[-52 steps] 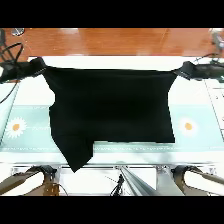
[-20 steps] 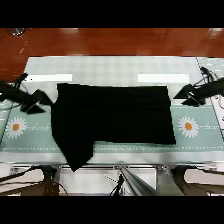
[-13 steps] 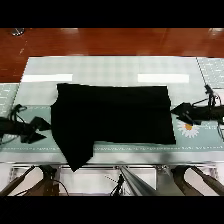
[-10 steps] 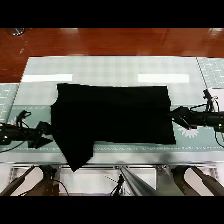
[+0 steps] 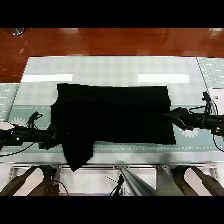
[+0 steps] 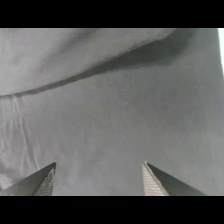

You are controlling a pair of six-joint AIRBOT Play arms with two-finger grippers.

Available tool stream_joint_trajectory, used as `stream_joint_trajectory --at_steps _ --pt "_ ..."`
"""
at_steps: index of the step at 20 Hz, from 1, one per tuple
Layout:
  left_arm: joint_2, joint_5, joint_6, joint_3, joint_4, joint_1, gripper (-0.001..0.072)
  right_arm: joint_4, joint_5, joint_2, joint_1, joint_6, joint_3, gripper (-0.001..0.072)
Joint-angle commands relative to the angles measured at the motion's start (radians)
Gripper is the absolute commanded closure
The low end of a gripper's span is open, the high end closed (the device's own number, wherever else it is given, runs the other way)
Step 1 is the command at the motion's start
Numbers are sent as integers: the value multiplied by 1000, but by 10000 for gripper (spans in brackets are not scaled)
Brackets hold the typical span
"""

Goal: Fold the shirts.

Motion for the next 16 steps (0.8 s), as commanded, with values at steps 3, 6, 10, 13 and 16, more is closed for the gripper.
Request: stream_joint_trajectory --at_steps 3,6,10,13,16 --pt "0 37 2 -4 26 -80 384 -45 -37 1 -103 17 31 91" --pt "1 80 5 -3 2 -80 688 -322 81 1 -183 170 21 93" --pt "2 94 8 -3 2 -79 688 -453 157 1 -174 253 -74 93" --pt "2 89 8 -3 1 -79 688 -457 175 1 -45 262 -95 93" --pt "2 90 8 -3 1 -79 688 -458 92 0 30 298 -95 94"
